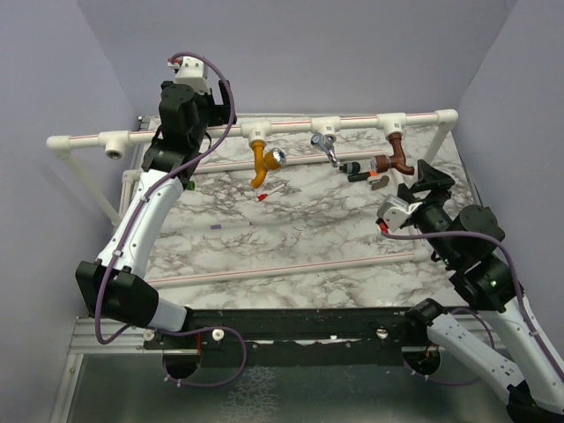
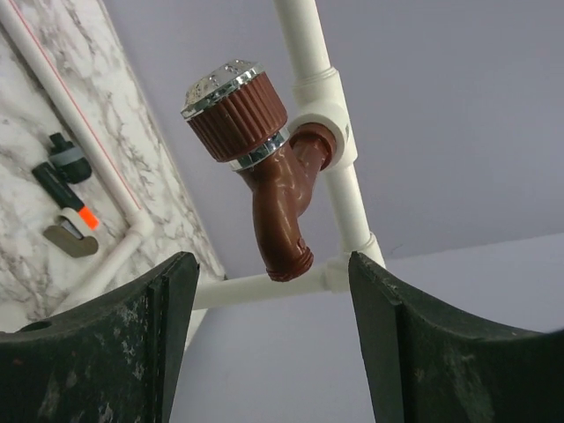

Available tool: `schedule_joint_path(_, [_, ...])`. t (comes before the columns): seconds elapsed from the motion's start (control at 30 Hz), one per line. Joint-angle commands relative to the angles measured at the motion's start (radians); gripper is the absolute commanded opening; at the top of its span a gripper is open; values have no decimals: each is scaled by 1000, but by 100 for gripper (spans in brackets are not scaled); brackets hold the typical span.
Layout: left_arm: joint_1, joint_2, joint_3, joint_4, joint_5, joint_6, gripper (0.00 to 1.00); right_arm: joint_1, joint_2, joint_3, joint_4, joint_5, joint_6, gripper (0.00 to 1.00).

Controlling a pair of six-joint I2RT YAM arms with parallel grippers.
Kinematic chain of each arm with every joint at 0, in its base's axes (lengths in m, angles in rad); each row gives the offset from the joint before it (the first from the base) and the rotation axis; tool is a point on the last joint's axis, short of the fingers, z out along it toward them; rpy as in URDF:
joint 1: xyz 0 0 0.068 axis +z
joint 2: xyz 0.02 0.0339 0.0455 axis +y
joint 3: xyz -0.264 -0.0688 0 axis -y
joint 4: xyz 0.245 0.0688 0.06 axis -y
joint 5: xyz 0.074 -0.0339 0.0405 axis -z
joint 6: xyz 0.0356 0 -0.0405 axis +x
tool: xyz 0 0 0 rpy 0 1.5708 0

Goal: Install the water faucets

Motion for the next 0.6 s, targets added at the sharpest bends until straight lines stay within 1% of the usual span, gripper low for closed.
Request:
schedule_joint_path(0.0, [2, 49, -29, -100, 19, 7, 99, -1, -5, -45, 170, 89, -160, 74])
schedule_joint_path(0.23, [2, 49, -29, -100, 22, 7, 99, -1, 19, -43, 249, 81, -196, 74])
schedule_joint_path(0.37, [3, 48, -29, -100, 22, 8, 99, 0, 68, -31, 277, 62, -197, 74])
schedule_joint_path(0.57, [3, 48, -28, -100, 23, 7, 99, -1, 95, -42, 309, 64, -206, 74])
